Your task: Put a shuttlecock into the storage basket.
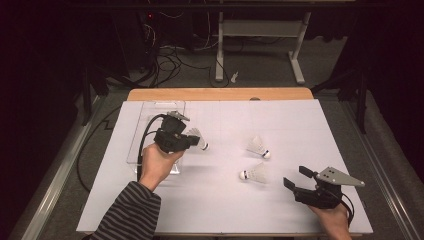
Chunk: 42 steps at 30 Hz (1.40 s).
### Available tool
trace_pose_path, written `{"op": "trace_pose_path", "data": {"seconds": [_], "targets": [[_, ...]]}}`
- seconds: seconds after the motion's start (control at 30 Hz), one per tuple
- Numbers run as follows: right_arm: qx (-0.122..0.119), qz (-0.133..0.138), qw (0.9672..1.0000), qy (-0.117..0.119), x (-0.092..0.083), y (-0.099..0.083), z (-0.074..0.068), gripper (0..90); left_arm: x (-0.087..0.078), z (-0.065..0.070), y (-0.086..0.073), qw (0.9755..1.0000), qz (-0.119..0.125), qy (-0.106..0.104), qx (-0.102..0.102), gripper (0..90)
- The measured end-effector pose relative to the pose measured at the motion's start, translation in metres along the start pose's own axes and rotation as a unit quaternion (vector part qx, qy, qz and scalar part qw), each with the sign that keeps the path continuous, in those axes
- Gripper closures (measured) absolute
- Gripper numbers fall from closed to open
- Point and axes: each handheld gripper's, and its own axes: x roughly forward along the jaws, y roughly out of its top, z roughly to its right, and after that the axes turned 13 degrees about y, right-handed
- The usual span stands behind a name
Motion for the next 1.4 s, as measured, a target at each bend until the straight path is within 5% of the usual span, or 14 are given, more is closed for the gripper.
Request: {"op": "trace_pose_path", "data": {"seconds": [1.4], "targets": [[0.003,0.002,1.0000,-0.001,0.000,0.000,0.000,26.8,-0.011,-0.028,0.019,0.9984,0.034,0.027,-0.036,89.7]]}}
